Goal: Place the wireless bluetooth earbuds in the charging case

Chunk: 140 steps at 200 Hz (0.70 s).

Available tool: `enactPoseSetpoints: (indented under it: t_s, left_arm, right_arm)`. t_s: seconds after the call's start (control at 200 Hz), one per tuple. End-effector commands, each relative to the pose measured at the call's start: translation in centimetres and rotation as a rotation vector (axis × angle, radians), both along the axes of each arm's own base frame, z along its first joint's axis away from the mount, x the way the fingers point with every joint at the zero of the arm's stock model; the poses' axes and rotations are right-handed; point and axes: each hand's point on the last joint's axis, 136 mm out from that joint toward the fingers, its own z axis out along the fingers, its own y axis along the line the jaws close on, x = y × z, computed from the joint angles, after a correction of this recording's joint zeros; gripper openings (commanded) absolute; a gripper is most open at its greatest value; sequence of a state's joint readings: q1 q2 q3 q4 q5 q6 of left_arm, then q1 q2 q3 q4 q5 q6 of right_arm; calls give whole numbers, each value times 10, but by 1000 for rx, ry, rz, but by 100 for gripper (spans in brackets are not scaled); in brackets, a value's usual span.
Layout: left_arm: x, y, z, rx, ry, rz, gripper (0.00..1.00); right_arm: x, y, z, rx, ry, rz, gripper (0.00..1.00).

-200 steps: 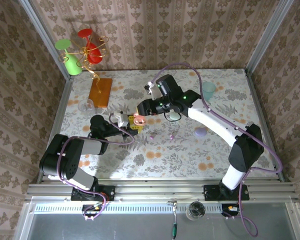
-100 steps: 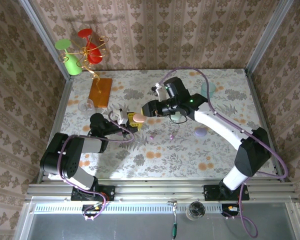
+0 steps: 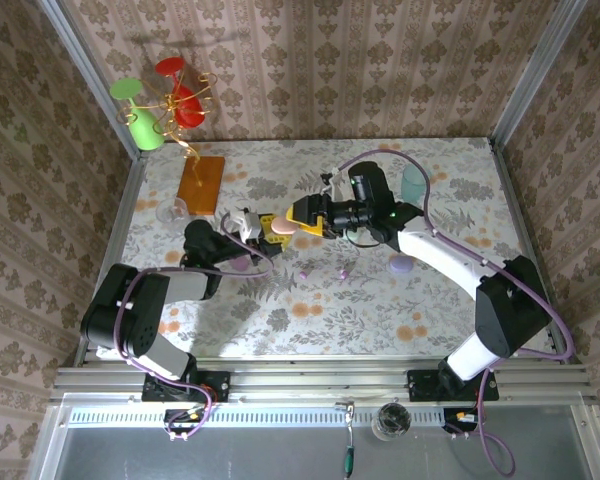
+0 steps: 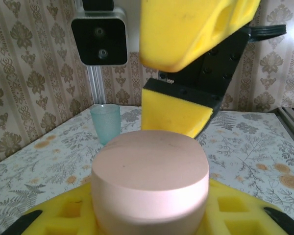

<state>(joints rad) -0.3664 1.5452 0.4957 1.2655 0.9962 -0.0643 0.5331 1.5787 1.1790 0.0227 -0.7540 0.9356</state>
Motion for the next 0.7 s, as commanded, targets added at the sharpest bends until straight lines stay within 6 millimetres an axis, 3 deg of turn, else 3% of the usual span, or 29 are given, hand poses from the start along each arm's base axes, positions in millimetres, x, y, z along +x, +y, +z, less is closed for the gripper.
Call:
enactPoseSetpoints:
  t_s: [0.0, 0.33, 0.53, 0.695]
  left_arm:
    - [3, -4, 14, -27, -26, -4, 30]
    - [7, -9, 23, -43, -39, 13, 29]
    - [8, -9, 23, -43, -34, 14, 30]
    - [6, -9, 22, -45, -19, 12, 32]
  right_arm:
    - [-6, 13, 12, 107, 25, 65, 68]
    - [-6, 19, 11, 147, 44, 92, 63]
    - [0, 16, 9, 160, 65, 67, 36]
    - [2, 12, 6, 161, 65, 55, 21]
